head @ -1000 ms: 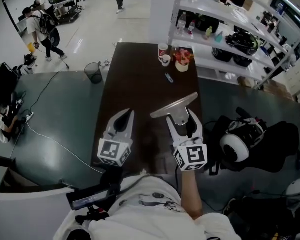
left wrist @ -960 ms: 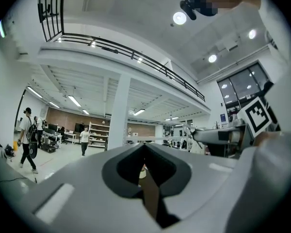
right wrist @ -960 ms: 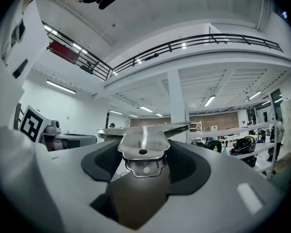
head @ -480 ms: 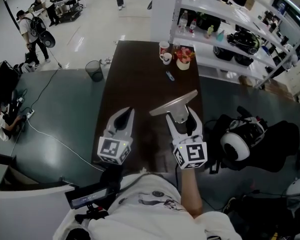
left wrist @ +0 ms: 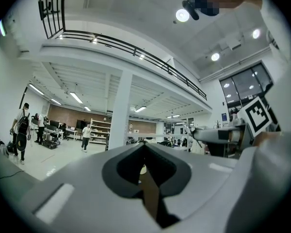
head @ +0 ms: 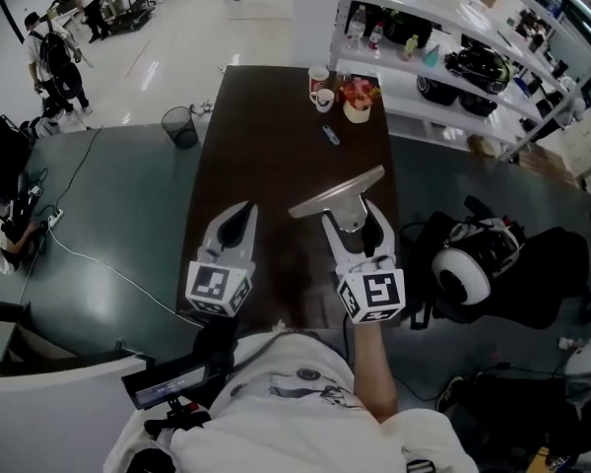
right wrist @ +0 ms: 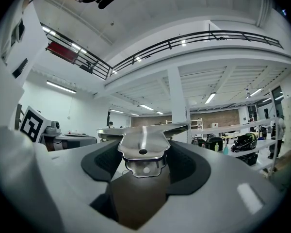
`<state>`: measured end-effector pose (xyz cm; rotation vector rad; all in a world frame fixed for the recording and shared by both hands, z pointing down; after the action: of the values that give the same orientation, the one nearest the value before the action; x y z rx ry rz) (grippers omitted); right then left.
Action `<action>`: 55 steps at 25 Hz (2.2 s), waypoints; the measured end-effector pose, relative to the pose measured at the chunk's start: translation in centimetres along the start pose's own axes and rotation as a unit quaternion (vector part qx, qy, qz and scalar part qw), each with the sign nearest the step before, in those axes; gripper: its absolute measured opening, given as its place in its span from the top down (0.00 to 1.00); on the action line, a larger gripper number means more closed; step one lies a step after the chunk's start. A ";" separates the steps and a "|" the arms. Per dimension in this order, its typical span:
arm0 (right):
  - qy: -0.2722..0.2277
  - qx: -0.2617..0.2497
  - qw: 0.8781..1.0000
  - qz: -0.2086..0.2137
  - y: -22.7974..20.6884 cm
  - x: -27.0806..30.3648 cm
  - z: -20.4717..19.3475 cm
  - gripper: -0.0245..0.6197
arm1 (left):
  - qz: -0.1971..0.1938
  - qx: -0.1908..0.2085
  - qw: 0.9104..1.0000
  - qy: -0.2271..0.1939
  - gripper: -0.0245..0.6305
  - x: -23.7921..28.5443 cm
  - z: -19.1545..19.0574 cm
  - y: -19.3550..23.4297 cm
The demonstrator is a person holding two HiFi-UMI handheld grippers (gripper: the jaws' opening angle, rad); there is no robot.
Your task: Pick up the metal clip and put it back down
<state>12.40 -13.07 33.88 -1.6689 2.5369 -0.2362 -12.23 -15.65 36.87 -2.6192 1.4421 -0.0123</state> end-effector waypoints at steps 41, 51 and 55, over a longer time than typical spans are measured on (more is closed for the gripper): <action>0.123 0.058 0.991 -0.007 -1.9 3.7 -9.1 0.51 | -0.002 -0.029 0.998 0.059 0.97 -1.4 -2.9 -0.4; 0.208 0.066 0.976 -0.014 -4.3 7.0 -17.1 0.51 | -0.009 -0.030 0.997 0.071 0.97 -1.1 -3.1 -0.8; 0.258 0.062 0.964 -0.011 -5.2 8.1 -21.2 0.51 | -0.012 -0.028 0.997 0.077 0.97 -1.2 -3.2 -1.0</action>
<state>10.41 -20.89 55.72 -1.7703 2.7692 -0.9242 -12.30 -14.54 40.27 -2.7355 1.4781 -0.1840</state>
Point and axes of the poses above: the fingertips, and each gripper's own axes: x forward along the fingers, y to its left, z out of its top, the point moved 10 cm from there along -x, backward along the fingers, and after that the axes turned 12 degrees about x, right-handed, at the moved point
